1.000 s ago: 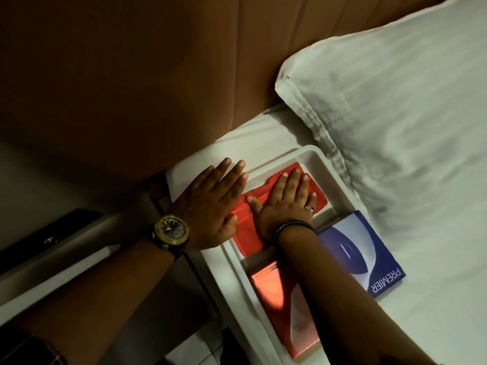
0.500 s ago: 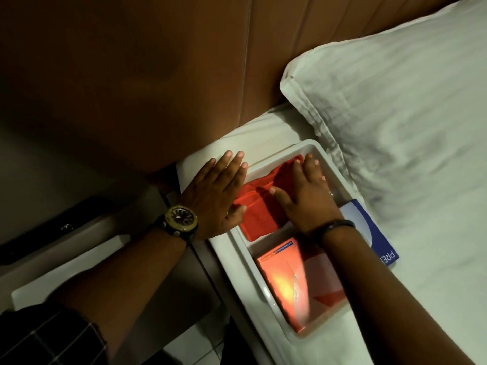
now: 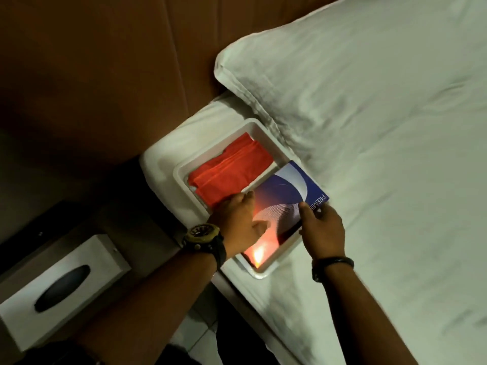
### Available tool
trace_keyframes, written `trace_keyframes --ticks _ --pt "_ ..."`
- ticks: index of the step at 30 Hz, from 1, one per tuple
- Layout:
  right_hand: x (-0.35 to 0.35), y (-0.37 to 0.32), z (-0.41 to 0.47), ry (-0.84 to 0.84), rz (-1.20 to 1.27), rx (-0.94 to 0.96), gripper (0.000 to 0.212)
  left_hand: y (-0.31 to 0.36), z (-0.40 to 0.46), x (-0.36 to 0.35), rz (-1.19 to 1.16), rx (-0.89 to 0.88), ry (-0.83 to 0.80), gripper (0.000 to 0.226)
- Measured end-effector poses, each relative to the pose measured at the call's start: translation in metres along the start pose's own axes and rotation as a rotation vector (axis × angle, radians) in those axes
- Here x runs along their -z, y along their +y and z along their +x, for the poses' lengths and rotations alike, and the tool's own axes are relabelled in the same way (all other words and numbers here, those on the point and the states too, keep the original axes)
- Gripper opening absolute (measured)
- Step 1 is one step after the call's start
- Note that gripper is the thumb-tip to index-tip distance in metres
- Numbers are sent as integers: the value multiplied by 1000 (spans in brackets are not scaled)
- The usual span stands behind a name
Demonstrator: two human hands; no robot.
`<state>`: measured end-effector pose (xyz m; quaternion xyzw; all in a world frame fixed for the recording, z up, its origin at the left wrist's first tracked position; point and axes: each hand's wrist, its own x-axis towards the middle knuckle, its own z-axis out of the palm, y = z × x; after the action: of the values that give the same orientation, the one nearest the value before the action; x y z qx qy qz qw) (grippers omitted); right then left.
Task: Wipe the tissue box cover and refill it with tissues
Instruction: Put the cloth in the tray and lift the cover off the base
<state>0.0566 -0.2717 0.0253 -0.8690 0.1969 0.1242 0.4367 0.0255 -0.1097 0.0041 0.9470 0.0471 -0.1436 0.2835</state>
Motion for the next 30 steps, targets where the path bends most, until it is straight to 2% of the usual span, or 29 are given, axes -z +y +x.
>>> trace_keyframes --ticks 4,6,11,15,20,24,27,30 --pt "-8 5 4 20 78 -72 28 5 8 -18 37 89 16 99" --pt "-10 6 5 26 97 -83 27 2 12 -19 -66 131 27 97" --pt "-14 3 8 -84 104 -117 29 3 31 -11 -199 221 -118 85" --pt "-17 -4 11 -67 306 -244 39 3 43 -5 -207 237 -203 85" --pt "-17 -1 15 -61 442 -359 31 2 47 0 -361 230 -223 61" --pt "-3 -1 13 -8 508 -292 21 9 40 11 -498 183 -188 43" --pt "10 -3 7 -24 575 -225 35 20 34 28 -561 161 -136 30" --pt "23 -4 0 -61 665 -284 53 38 28 43 -526 143 -118 30"
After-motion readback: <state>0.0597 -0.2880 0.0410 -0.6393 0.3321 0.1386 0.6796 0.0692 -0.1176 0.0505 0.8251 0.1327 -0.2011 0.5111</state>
